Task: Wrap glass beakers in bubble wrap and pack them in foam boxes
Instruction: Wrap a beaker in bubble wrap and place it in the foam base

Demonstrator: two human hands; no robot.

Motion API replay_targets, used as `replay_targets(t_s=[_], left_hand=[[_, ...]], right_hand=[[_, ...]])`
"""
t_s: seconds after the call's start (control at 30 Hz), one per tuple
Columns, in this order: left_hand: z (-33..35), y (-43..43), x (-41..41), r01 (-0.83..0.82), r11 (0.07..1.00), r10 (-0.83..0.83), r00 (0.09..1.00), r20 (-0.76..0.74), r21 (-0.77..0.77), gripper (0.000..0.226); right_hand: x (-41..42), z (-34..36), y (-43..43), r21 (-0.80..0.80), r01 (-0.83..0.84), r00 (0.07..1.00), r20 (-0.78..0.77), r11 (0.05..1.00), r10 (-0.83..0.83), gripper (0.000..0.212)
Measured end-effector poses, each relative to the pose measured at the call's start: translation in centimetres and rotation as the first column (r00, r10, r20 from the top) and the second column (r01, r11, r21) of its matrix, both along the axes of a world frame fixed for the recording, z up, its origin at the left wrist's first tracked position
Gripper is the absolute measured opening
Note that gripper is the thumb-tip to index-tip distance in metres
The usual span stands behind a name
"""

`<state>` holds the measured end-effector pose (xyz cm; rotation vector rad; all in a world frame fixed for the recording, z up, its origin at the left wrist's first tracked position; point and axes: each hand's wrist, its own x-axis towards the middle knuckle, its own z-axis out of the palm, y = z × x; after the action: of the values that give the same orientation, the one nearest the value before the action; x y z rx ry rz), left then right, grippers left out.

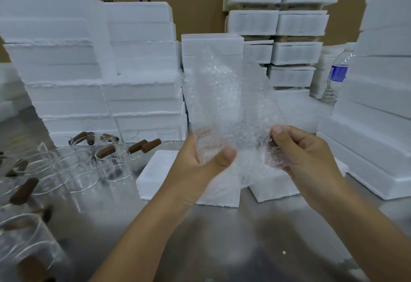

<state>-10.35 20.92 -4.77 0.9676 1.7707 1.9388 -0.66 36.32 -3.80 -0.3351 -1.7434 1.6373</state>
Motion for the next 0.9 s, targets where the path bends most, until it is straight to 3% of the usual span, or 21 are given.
replay_targets(t_s=[0.2,0.57,0.67,0.77,0.9], left_hand=[[-0.3,0.3,0.3,-0.044,0.996,0.045,0.999,-0.014,0.082,0.066],[0.2,0.1,1.1,-0.014,0.987,0.040,0.987,-0.155,0.163,0.061],[0.3,0.0,1.0,-0.013,0.987,0.040,0.985,-0.168,0.163,0.059],[0.3,-0.3,0.7,0.004,0.995,0.014,0.983,-0.184,0.097,0.061],[0.4,-0.6,0.3,0.049,0.999,-0.045,0.978,-0.201,0.014,0.054]], right_hand=[[0.0,0.0,-0.8,0.045,-0.032,0.999,0.044,0.998,0.030,0.038],[0.1,-0.1,-0.9,0.017,-0.184,0.982,0.052,0.983,0.183,0.036],[0.2,0.1,-0.6,0.067,-0.146,0.987,0.078,0.987,0.140,0.038],[0.3,0.3,-0.4,0.064,-0.067,0.998,0.020,0.996,0.066,0.024],[0.4,0.5,0.0,0.047,-0.003,0.999,-0.053,0.999,0.006,0.026]])
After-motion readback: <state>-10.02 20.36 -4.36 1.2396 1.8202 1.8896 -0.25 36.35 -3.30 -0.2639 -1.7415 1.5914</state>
